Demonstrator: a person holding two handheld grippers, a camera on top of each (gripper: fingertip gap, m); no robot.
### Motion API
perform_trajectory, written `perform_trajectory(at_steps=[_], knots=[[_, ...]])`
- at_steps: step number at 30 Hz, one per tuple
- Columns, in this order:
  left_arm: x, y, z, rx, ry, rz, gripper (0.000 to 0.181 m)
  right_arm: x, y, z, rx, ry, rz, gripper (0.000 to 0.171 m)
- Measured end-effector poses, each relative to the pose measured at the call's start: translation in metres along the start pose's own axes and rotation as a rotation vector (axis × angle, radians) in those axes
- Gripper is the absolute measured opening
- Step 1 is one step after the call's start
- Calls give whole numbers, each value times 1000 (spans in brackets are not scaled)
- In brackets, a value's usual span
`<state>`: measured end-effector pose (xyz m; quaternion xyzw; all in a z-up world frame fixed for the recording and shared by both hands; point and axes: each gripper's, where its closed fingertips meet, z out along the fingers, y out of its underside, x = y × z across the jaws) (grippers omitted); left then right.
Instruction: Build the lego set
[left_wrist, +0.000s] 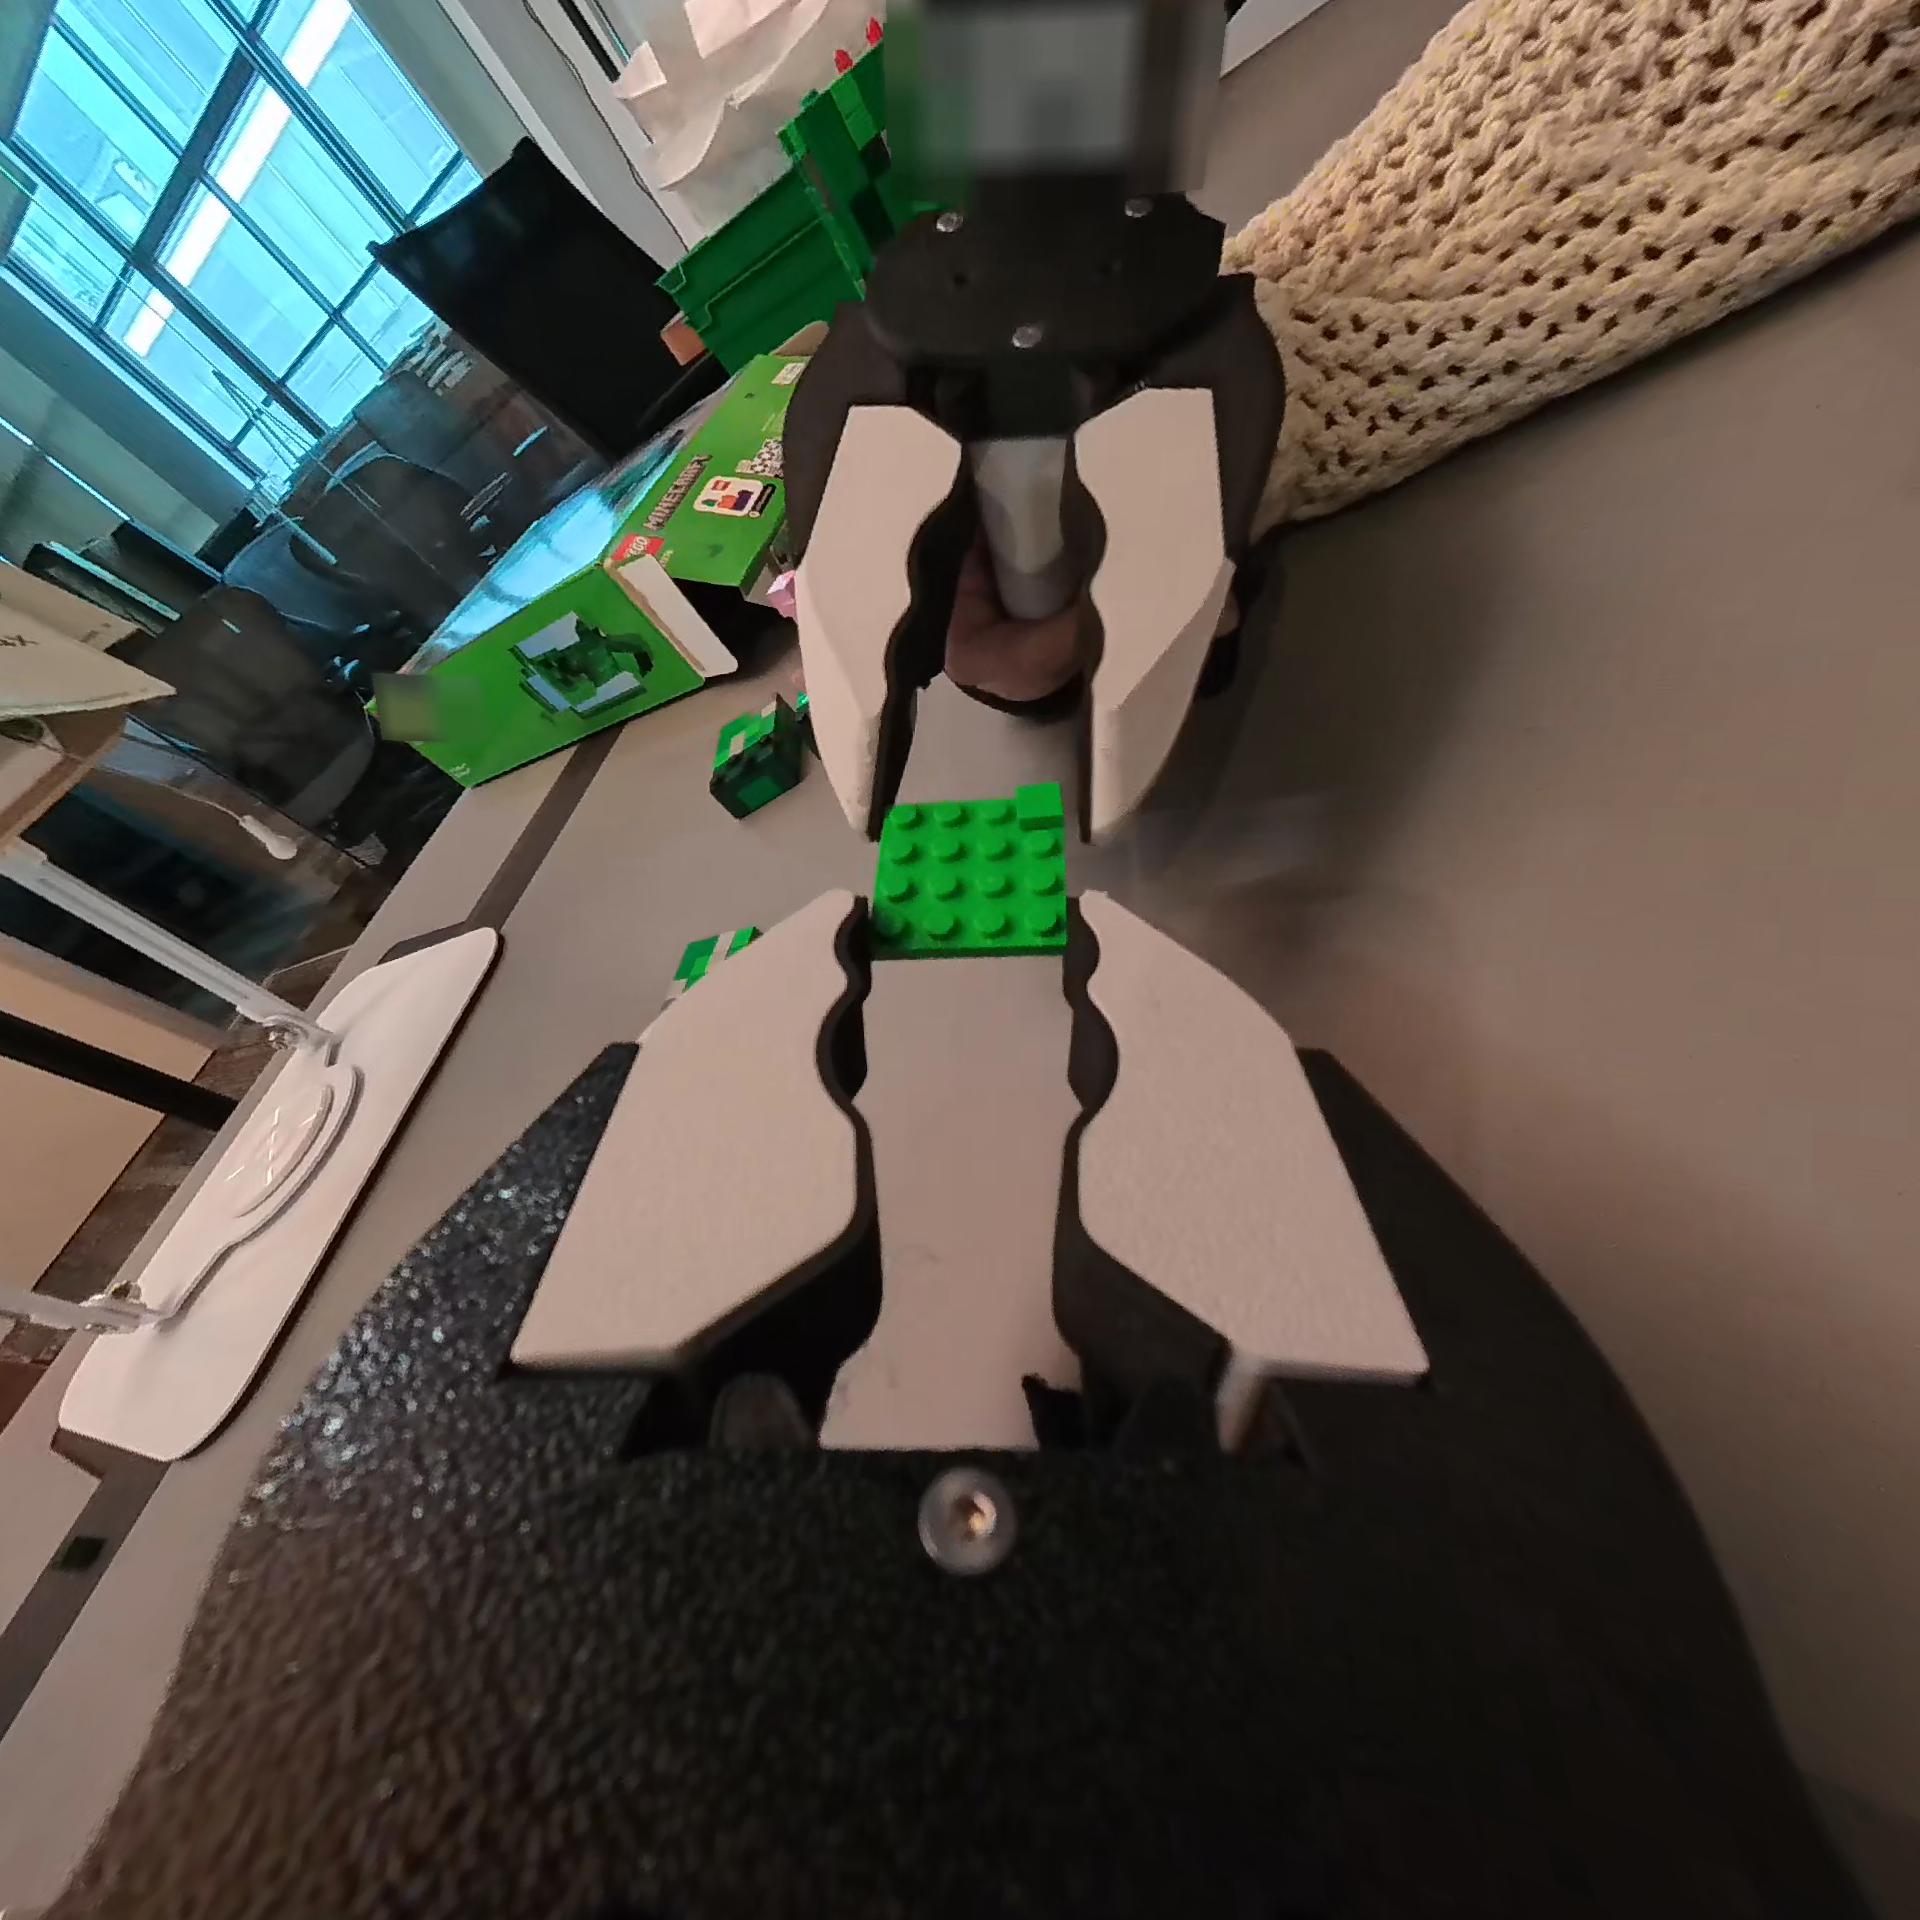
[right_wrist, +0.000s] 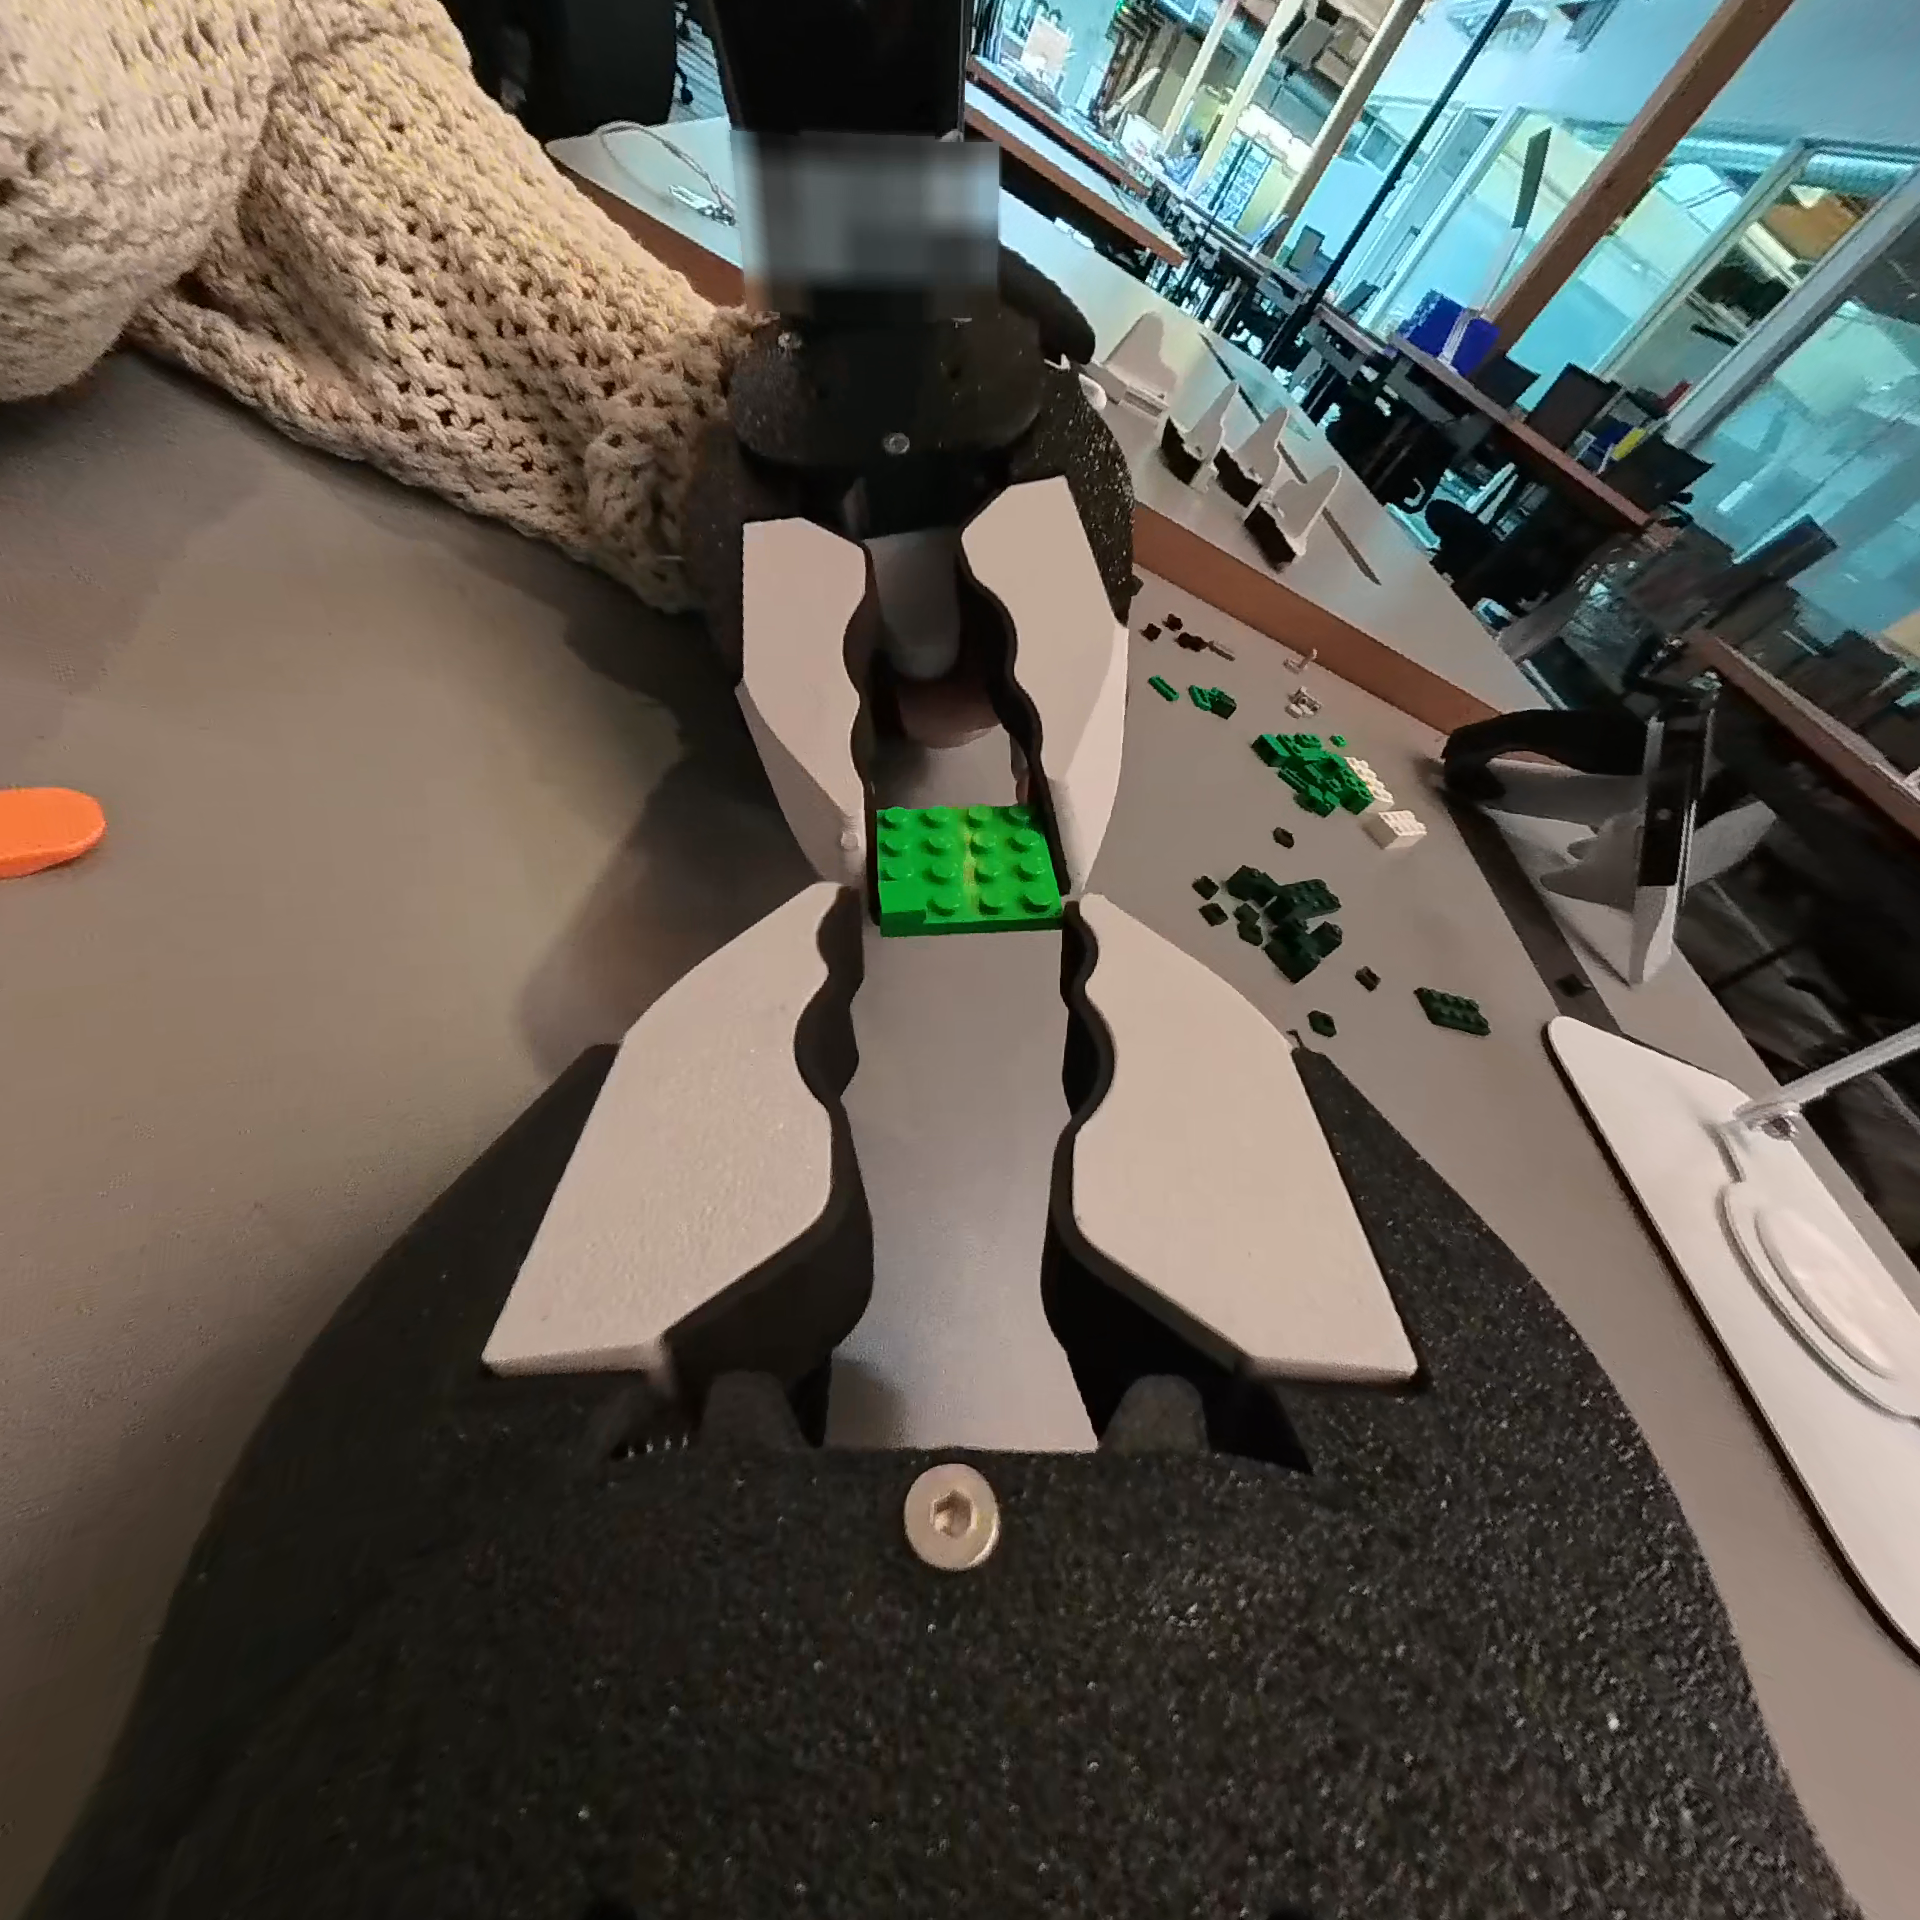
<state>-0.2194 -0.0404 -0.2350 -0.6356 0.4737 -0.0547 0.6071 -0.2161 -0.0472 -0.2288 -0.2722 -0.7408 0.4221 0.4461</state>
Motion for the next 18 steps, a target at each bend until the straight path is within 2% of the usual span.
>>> perform_trajectory(at_steps=[18], knots=[[-4,0,2,-10,-7,-13,36,4,0,0,-5,17,25,32]])
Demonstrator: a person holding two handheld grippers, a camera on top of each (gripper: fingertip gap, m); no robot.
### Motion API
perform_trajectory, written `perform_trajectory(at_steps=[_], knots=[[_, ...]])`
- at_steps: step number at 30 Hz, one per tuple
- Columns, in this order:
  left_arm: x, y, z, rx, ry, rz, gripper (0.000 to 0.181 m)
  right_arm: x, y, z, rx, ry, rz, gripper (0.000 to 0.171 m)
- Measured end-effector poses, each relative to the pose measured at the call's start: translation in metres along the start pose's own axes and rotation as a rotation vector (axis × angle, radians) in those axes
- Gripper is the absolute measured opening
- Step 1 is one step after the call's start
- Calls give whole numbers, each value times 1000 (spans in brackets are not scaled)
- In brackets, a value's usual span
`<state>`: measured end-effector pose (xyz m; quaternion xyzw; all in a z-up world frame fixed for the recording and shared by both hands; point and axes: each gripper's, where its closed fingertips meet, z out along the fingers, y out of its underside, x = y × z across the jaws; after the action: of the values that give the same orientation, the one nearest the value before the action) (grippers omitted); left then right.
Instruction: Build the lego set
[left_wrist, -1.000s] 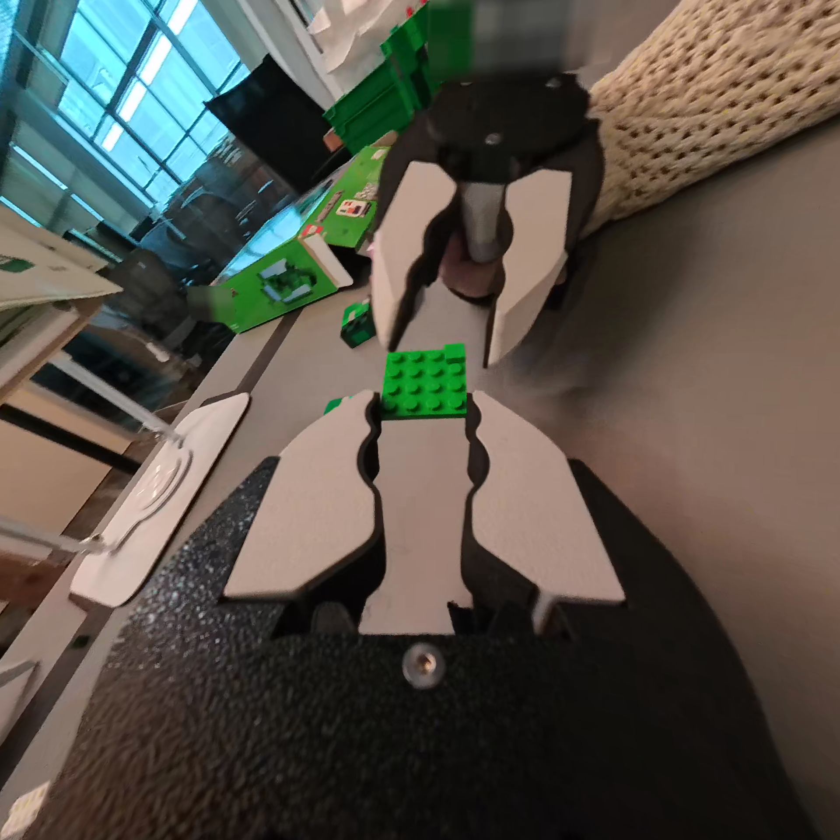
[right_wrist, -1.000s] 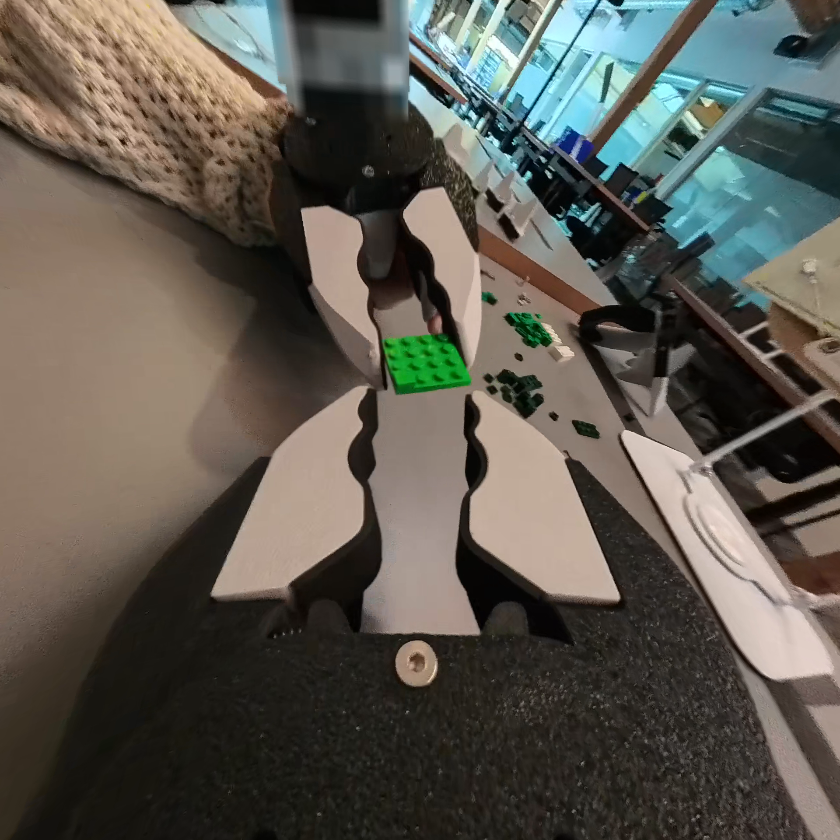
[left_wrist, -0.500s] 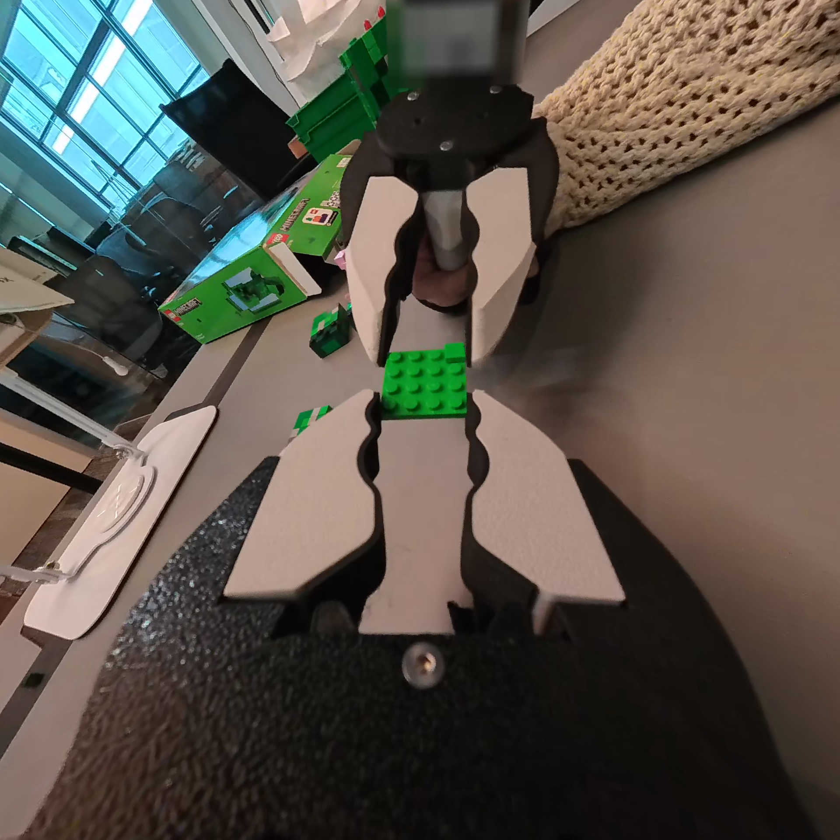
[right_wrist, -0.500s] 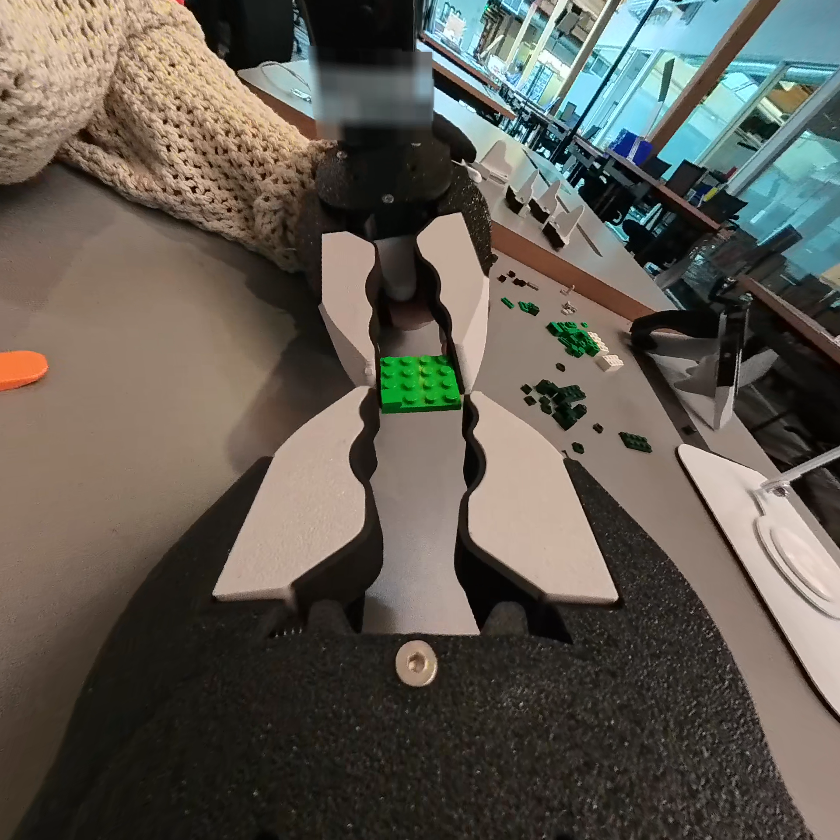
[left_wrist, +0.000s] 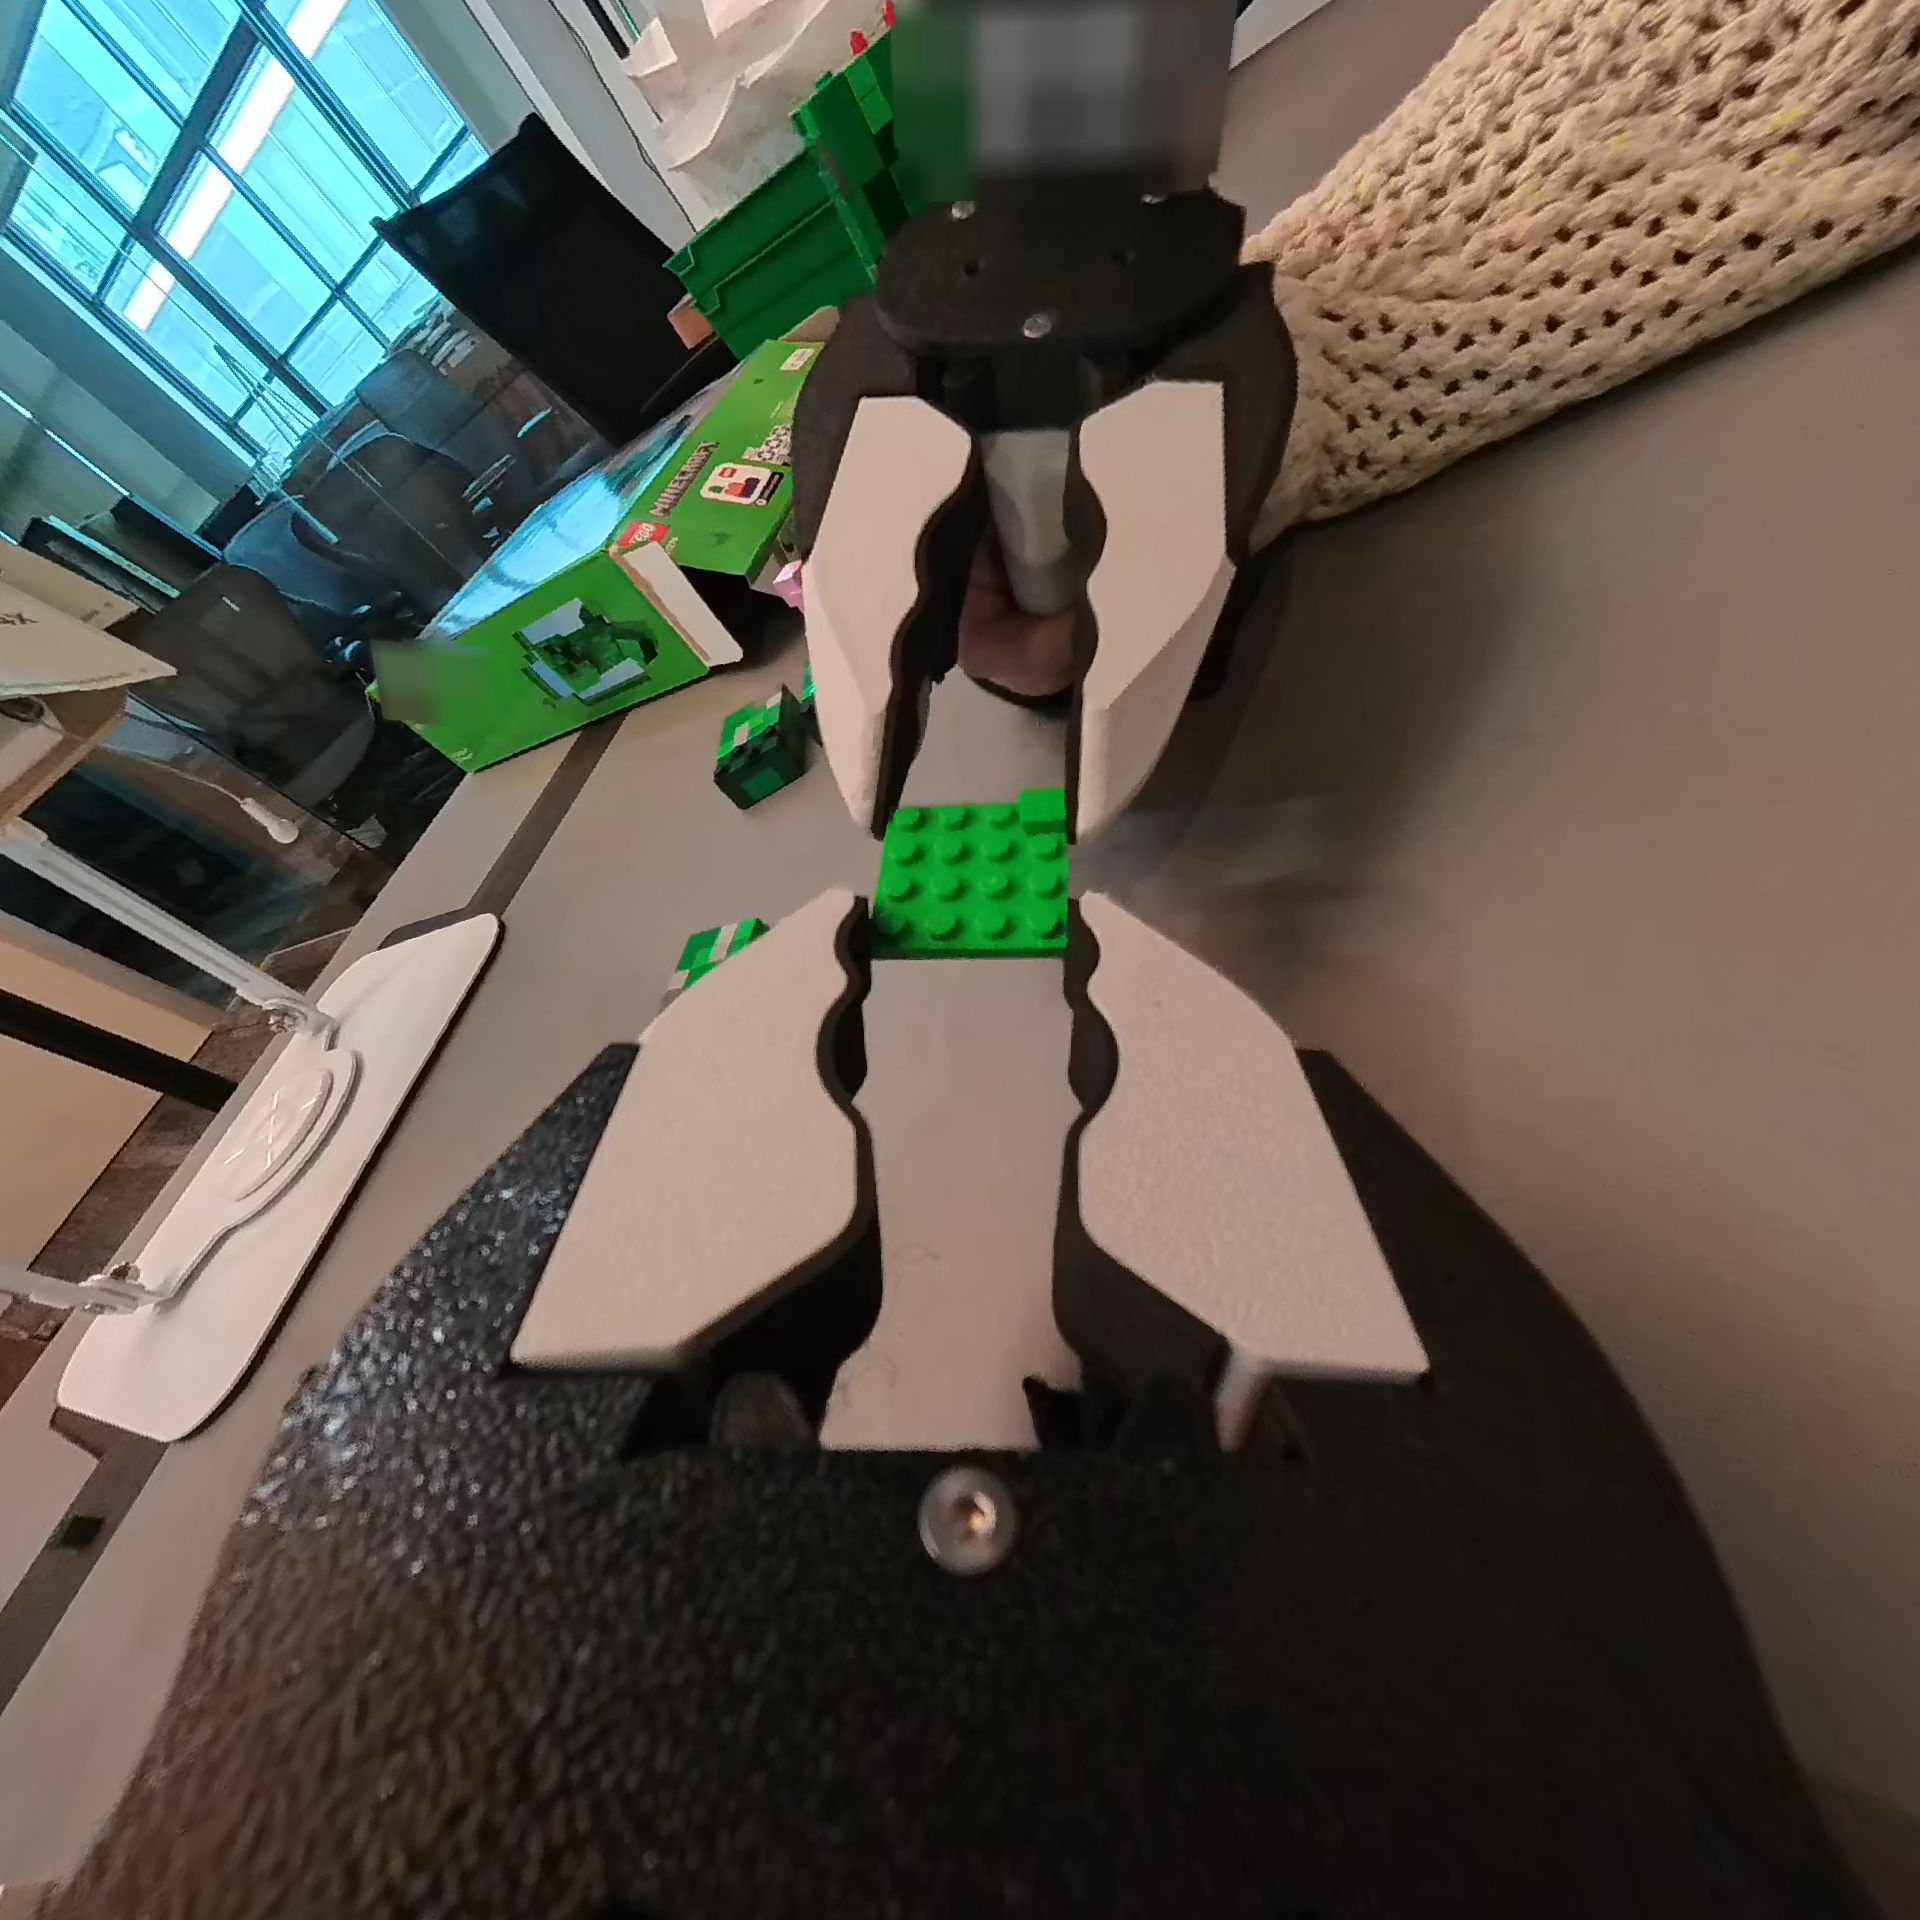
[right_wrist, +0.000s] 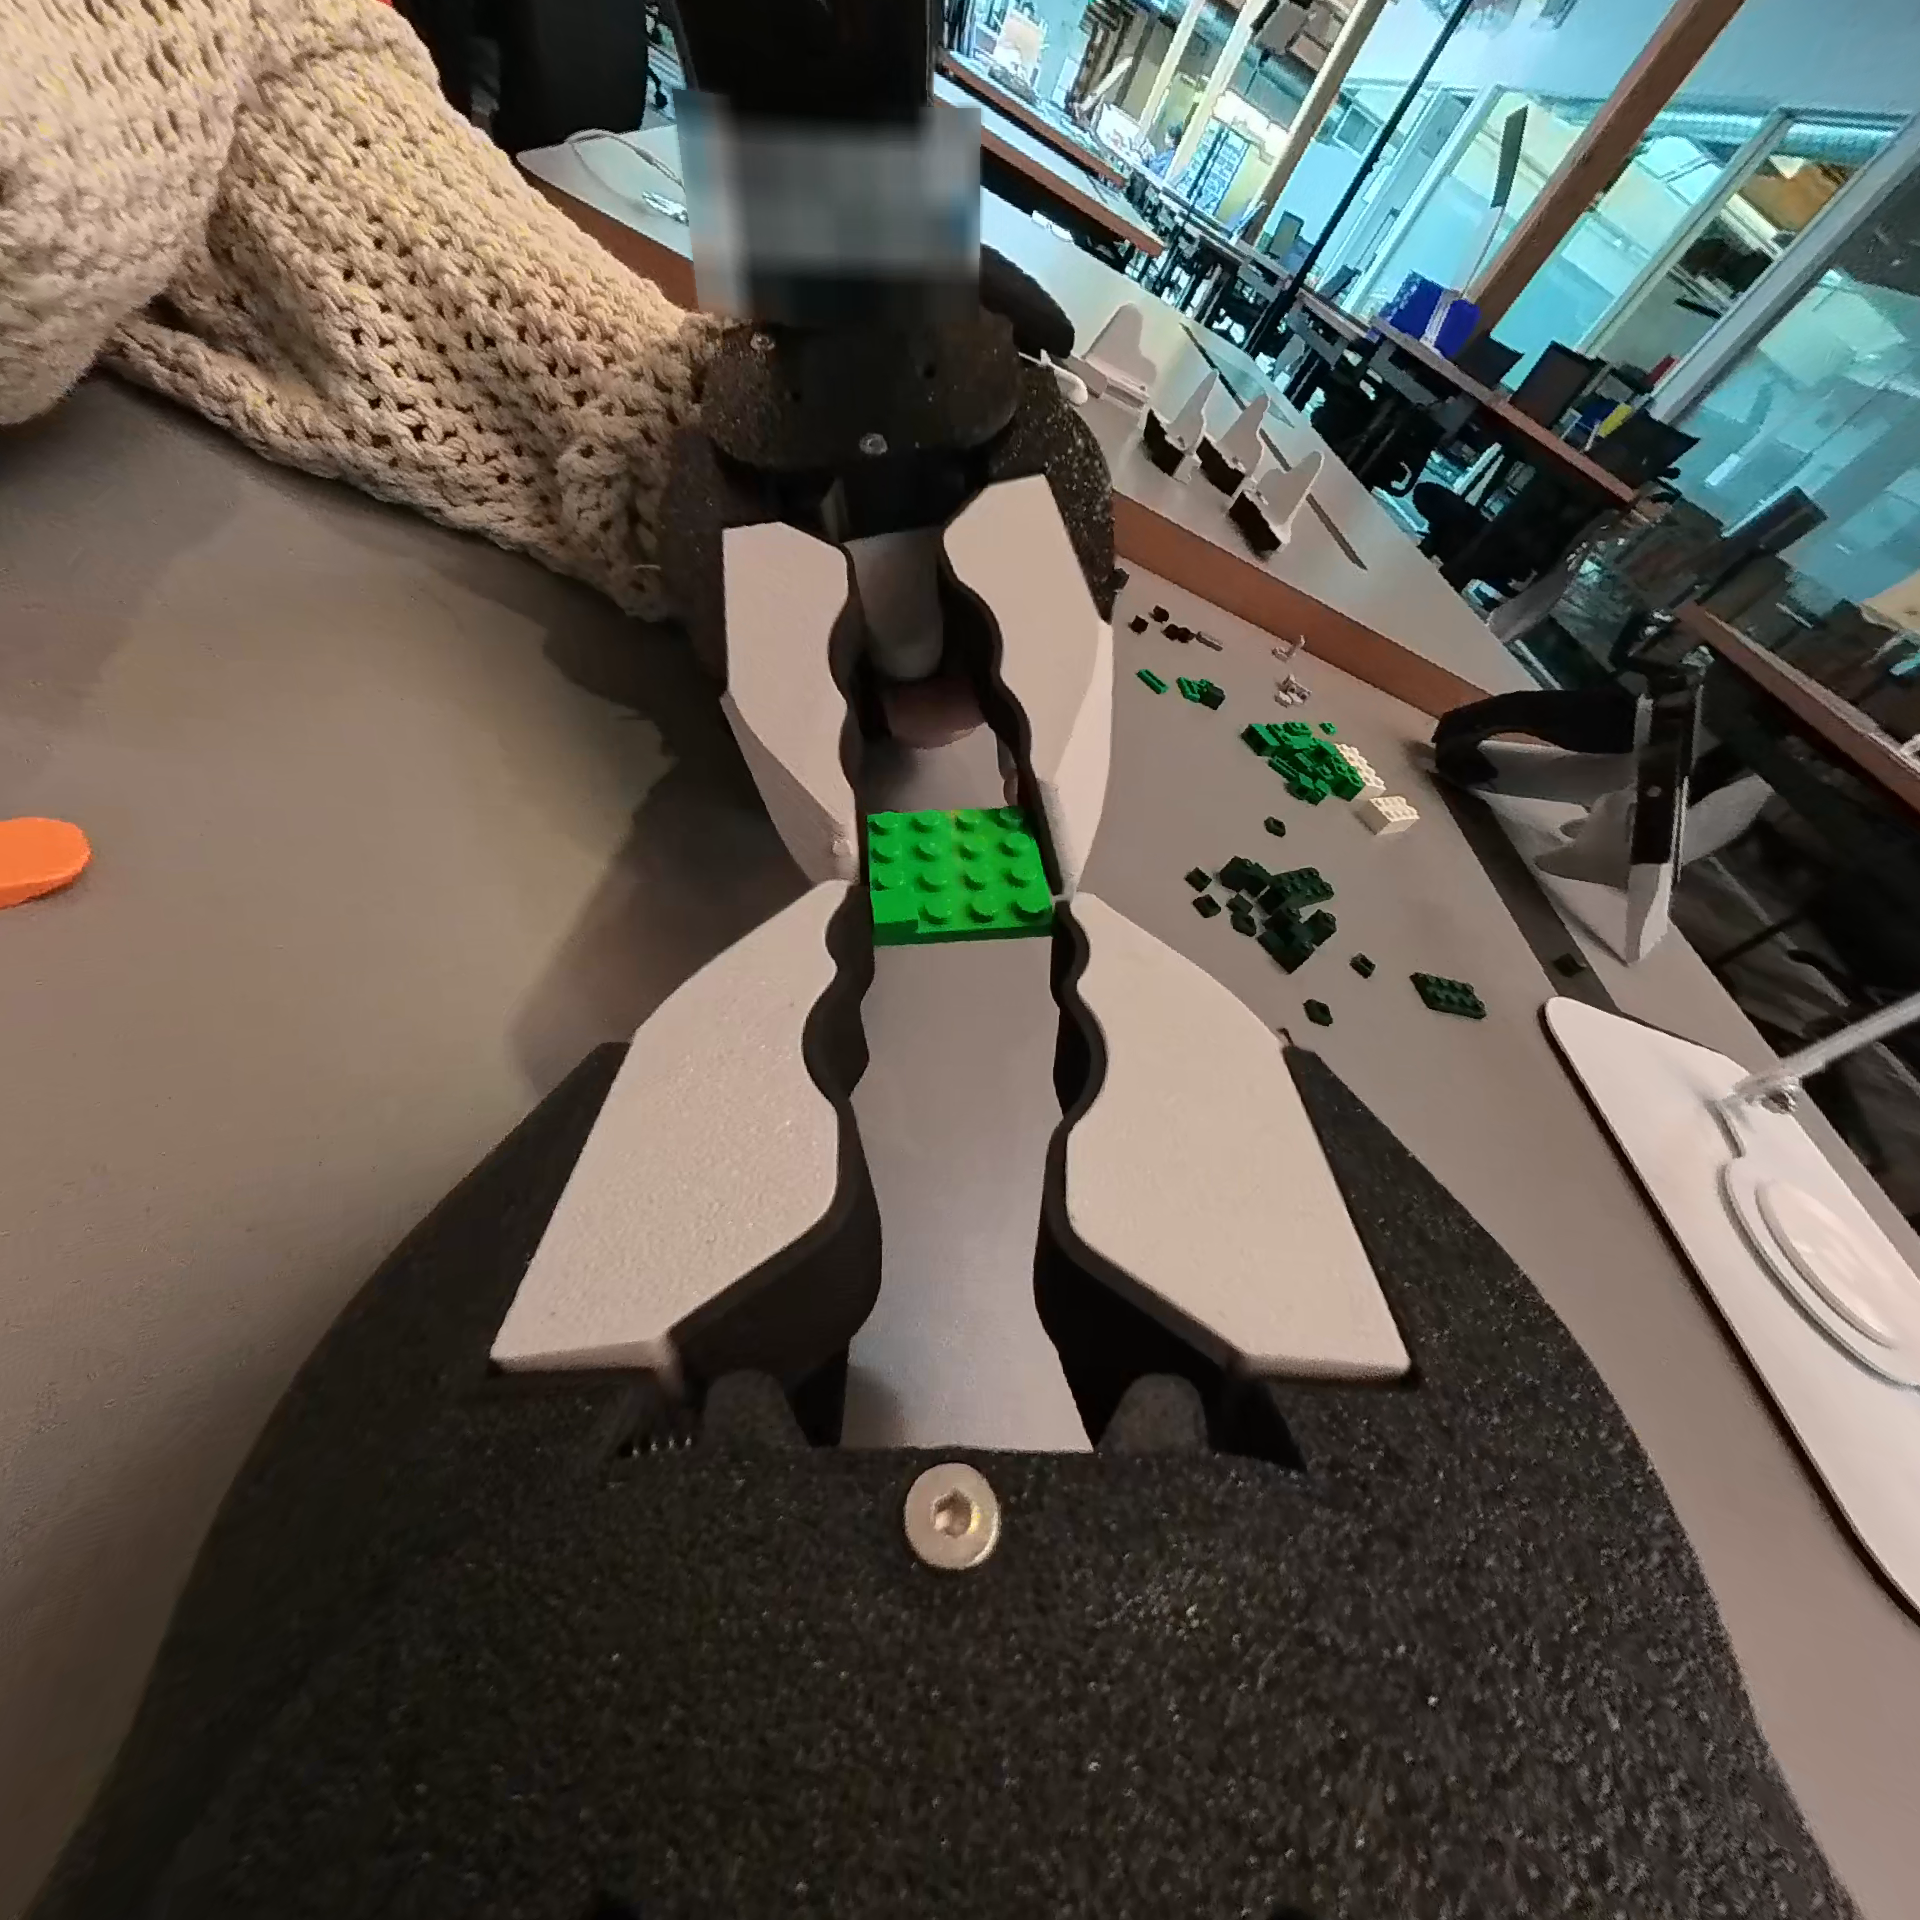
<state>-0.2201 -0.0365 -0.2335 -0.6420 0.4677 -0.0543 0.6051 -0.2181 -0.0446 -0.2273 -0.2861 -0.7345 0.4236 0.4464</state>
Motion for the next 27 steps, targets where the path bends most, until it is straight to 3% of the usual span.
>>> perform_trajectory(at_steps=[15,22,27], knots=[[-5,8,0,-59,-22,-6,36,4,0,2,-11,78,-51,37],[-18,35,-17,-191,-6,-166,36,-5,1,6,-30,116,-212,38],[-21,52,-32,-272,38,-256,36,-3,2,5,-28,125,-205,33]])
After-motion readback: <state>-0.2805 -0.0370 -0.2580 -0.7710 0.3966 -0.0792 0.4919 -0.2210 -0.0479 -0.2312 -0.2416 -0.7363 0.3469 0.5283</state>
